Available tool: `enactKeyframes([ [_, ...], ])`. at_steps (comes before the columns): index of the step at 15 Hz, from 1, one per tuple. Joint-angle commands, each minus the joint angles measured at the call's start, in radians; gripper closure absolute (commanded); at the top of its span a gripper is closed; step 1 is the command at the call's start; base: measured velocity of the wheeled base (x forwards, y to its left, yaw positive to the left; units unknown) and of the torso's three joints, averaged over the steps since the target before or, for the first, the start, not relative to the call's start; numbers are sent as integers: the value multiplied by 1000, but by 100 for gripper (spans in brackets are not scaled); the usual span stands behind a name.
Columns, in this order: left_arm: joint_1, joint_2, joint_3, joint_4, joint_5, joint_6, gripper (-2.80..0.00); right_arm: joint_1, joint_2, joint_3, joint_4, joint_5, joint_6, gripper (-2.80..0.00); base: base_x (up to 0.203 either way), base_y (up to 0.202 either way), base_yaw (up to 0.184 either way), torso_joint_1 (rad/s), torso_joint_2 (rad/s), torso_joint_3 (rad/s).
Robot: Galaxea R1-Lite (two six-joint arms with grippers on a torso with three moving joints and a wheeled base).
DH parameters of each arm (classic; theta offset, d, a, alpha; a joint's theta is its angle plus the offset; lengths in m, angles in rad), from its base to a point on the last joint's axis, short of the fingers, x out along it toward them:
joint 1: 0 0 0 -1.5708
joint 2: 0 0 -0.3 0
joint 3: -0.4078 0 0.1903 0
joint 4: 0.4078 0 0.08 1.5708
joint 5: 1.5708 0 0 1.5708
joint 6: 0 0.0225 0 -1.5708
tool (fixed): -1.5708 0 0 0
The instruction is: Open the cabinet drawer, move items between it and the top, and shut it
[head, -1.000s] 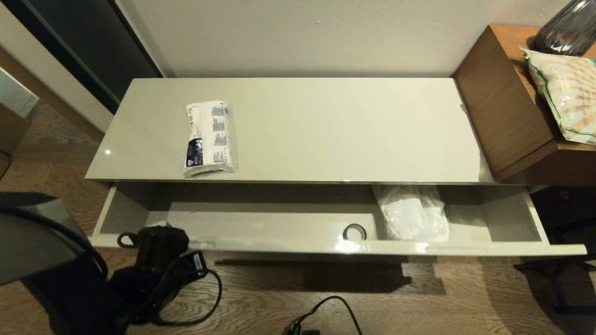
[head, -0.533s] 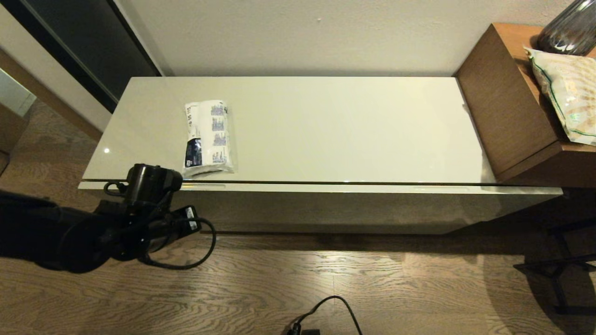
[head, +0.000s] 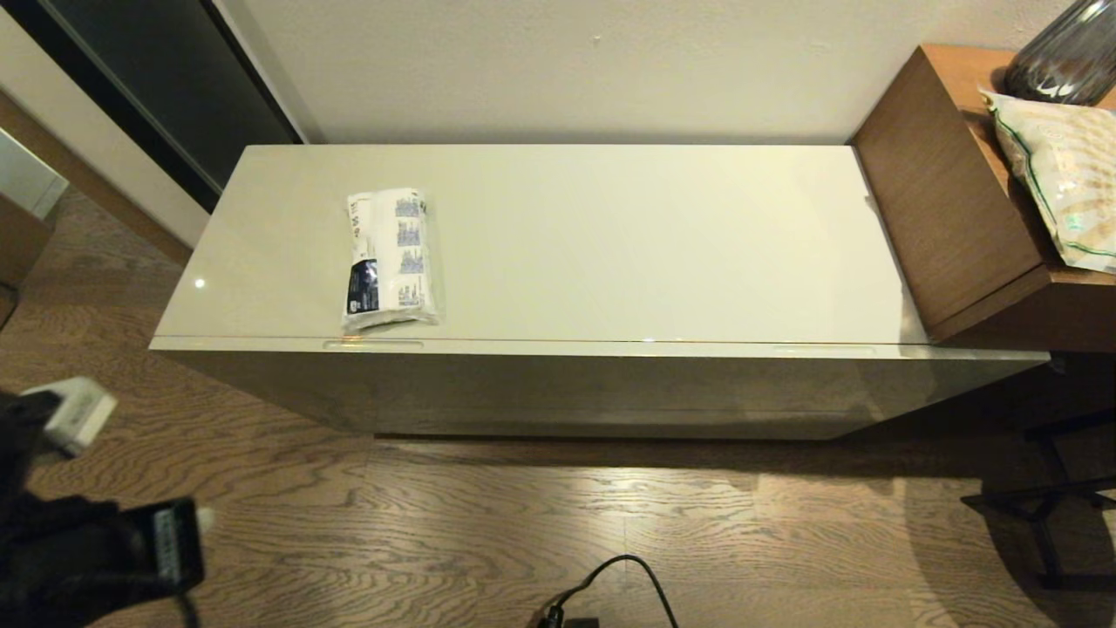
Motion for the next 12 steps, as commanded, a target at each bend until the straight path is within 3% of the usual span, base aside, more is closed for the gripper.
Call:
enactKeyframes([
  [1,45,-355,6,298,-2,11,0,0,0,0,0,0,0,0,0,0,0,0,0,0],
  [5,194,-725,-42,782,-36,79,0,0,0,0,0,0,1,0,0,0,0,0,0,0],
  [7,254,-761,-177,981,-135,52,0,0,0,0,0,0,1,0,0,0,0,0,0,0],
  [9,390,-770,-218,1045,-212,109,0,0,0,0,0,0,0,0,0,0,0,0,0,0],
  [10,422,-787,-207,1082,-241,135,0,0,0,-1,0,0,1,0,0,0,0,0,0,0],
  [12,405,-873,-172,1112,-267,128,0,0,0,0,0,0,0,0,0,0,0,0,0,0],
])
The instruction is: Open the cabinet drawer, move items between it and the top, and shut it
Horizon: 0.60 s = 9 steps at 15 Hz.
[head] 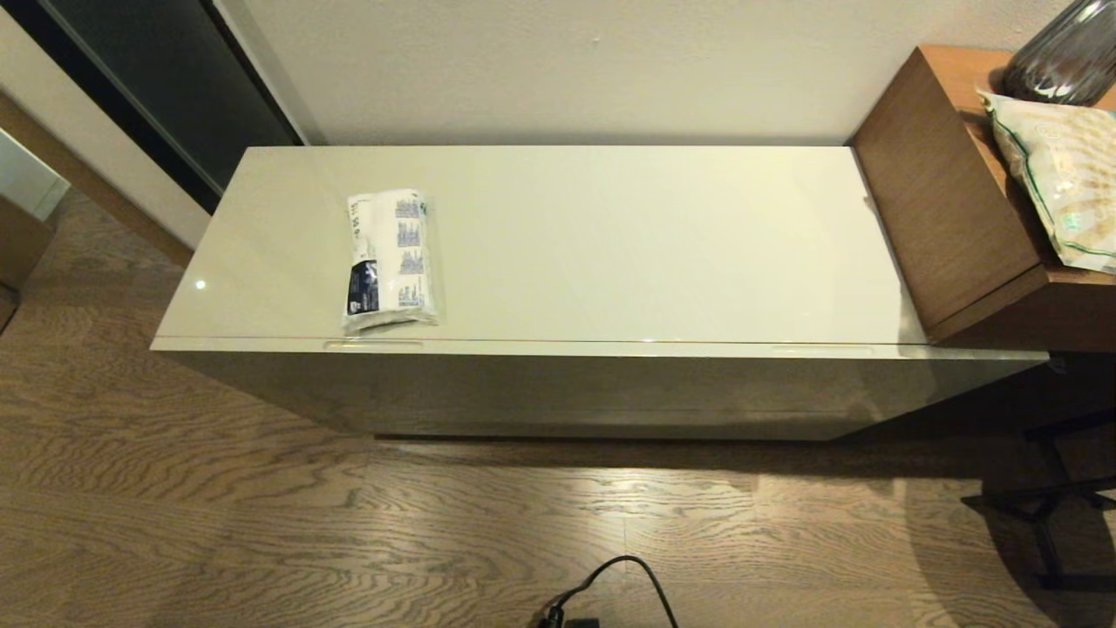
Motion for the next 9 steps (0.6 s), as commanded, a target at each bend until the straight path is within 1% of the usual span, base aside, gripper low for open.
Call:
enactKeyframes([
  [1,-4,-157,42,28,-8,7,0,0,0,-1,0,0,1,0,0,0,0,0,0,0],
  [2,-9,-209,66,29,-9,40,0,0,0,-1,0,0,0,0,0,0,0,0,0,0],
  [3,-15,-238,102,4,-13,84,0,0,0,1,0,0,0,0,0,0,0,0,0,0],
  [4,-18,-239,142,-109,-20,108,0,0,0,-1,0,0,0,0,0,0,0,0,0,0],
  [5,-19,-238,194,-271,-24,119,0,0,0,-1,0,0,0,0,0,0,0,0,0,0],
  [6,-20,-237,280,-453,-25,127,0,0,0,1,0,0,0,0,0,0,0,0,0,0],
  [8,-21,-236,525,-896,-24,152,0,0,0,1,0,0,0,0,0,0,0,0,0,0],
  [9,-21,-236,623,-1083,-29,178,0,0,0,0,0,0,1,0,0,0,0,0,0,0],
])
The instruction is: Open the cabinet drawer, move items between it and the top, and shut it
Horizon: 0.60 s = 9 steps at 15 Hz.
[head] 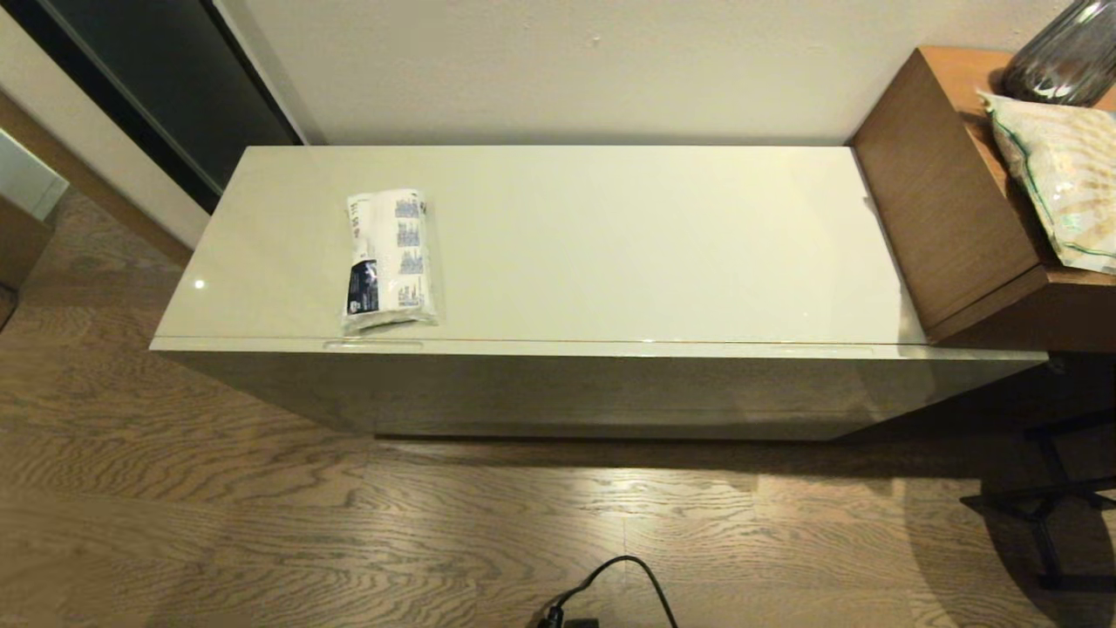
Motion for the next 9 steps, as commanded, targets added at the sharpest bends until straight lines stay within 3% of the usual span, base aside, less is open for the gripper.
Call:
enactKeyframes([
  [1,-1,-4,235,-595,-19,58,0,0,0,0,1,0,0,0,0,0,0,0,0,0],
  [2,-1,-4,301,-709,-28,86,0,0,0,0,1,0,0,0,0,0,0,0,0,0],
  [3,-1,-4,324,-739,-35,119,0,0,0,-1,1,0,0,0,0,0,0,0,0,0],
  [5,-2,-4,310,-637,-73,235,0,0,0,-1,1,0,0,0,0,0,0,0,0,0],
  [9,-2,-4,320,-674,-77,219,0,0,0,-1,1,0,0,0,0,0,0,0,0,0],
])
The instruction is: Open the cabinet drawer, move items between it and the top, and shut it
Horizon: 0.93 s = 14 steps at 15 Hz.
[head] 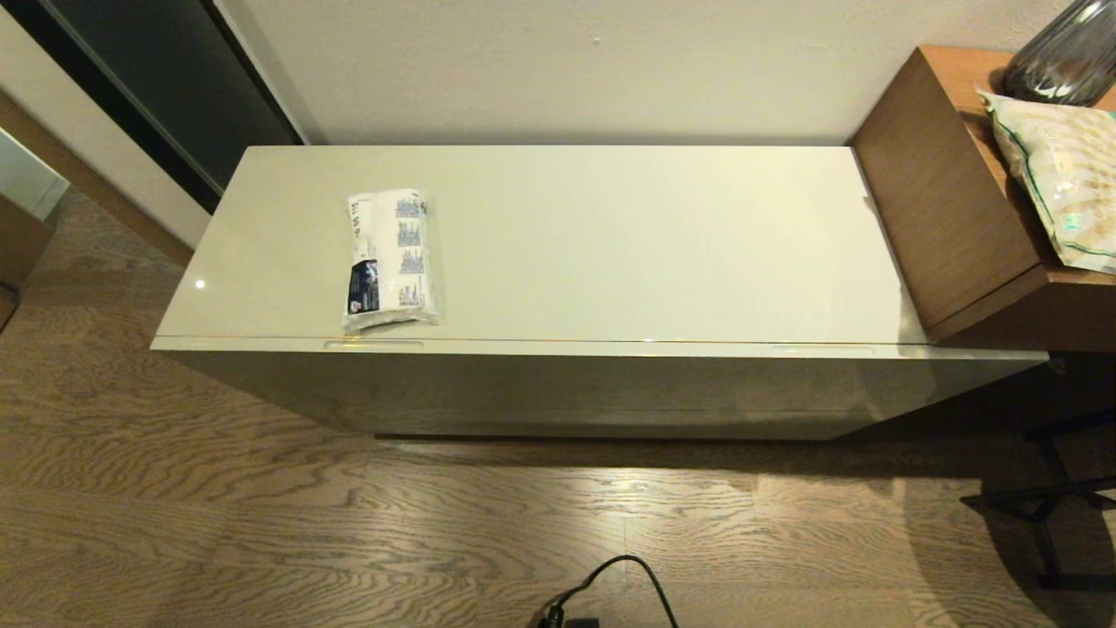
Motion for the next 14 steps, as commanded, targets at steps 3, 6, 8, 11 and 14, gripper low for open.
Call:
enactKeyframes([
  [3,1,2,7,-9,-1,0,0,0,0,0,0,0,0,0,0,0,0,0,0,0],
  [6,1,2,7,-9,0,0,0,0,0,1,0,0,0,0,0,0,0,0,0,0],
  [8,1,2,7,-9,0,0,0,0,0,1,0,0,1,0,0,0,0,0,0,0],
  [11,1,2,7,-9,0,0,0,0,0,0,0,0,0,0,0,0,0,0,0,0],
  [14,1,2,7,-9,0,0,0,0,0,0,0,0,0,0,0,0,0,0,0,0],
])
